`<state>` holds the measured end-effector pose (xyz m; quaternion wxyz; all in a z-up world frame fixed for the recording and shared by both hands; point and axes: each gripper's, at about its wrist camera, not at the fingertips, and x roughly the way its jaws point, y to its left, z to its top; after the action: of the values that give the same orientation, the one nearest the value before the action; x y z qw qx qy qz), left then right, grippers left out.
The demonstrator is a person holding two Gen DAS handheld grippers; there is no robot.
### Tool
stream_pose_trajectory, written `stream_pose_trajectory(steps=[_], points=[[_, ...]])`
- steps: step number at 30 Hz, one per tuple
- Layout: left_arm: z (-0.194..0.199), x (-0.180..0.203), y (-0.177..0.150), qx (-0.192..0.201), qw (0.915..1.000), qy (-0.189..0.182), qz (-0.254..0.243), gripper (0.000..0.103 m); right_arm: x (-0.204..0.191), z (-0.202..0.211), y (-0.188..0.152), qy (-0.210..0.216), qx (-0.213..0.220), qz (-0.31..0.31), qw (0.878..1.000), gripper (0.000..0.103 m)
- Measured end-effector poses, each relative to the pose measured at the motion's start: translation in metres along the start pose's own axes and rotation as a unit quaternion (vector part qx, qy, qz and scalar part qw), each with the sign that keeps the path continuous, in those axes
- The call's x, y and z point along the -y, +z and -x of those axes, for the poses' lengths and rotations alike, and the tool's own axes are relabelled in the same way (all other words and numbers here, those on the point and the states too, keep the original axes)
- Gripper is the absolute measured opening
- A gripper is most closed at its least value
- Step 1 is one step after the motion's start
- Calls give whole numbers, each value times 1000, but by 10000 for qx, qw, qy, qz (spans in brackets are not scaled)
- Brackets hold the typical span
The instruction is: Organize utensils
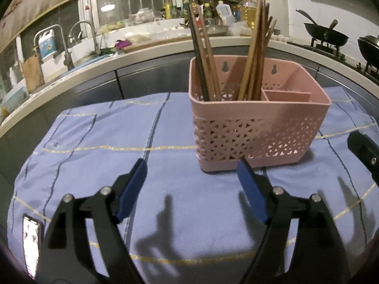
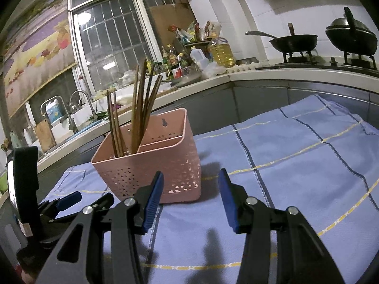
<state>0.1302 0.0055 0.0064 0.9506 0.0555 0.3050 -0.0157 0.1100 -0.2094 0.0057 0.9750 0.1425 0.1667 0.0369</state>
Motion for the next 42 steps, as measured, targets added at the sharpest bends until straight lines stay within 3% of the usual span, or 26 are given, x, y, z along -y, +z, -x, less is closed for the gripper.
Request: stream_pose_trajectory(steps=[42], points=[[-2, -1, -5, -72, 9999, -35, 102, 83, -7, -2, -8, 80, -122, 12, 9999, 49]])
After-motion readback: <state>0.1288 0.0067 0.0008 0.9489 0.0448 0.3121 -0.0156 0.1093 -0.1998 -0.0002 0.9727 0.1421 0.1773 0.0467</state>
